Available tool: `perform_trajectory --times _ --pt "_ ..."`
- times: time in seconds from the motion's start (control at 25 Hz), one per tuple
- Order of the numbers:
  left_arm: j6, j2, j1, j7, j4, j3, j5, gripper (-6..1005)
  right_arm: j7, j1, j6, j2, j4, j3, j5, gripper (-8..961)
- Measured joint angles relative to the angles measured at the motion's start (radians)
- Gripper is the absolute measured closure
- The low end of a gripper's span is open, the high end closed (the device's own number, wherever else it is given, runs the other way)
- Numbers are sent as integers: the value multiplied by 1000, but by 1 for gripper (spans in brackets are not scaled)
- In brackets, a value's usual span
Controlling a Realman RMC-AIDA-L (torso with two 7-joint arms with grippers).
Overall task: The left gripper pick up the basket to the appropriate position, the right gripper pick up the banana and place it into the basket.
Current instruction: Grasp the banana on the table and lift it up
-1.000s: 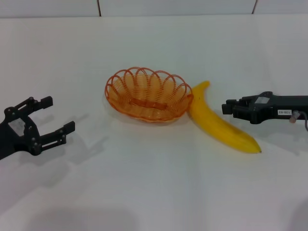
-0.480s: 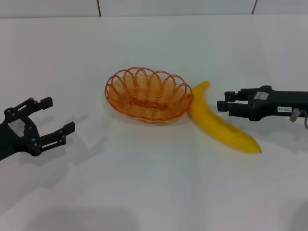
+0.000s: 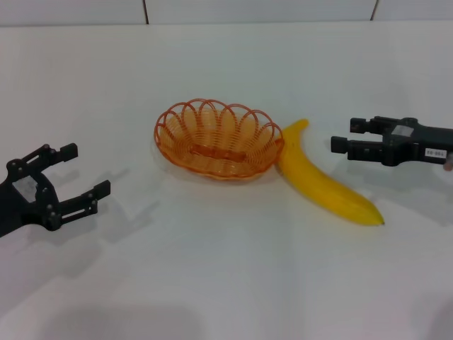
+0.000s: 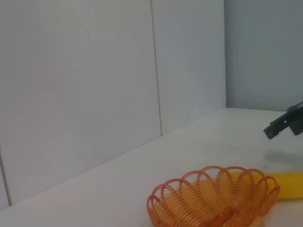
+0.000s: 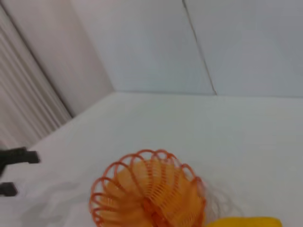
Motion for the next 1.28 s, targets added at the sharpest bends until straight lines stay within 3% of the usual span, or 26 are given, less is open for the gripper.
perform_trajectory --times 0.04,0.28,0.4,0.8,1.28 --pt "0 0 0 0 0 0 0 134 -19 0 -21 -1 7 8 0 124" --pt "0 0 1 0 0 0 0 134 -43 -6 -77 2 23 32 30 128" --pt "-1 0 -1 0 0 0 0 134 -34 0 -73 -1 17 -18 -2 131" --pt "-2 0 -9 0 -2 1 1 134 24 37 68 19 -9 -194 -90 140" --pt "-3 0 -9 0 -2 5 6 134 77 45 126 27 -9 -213 -113 153"
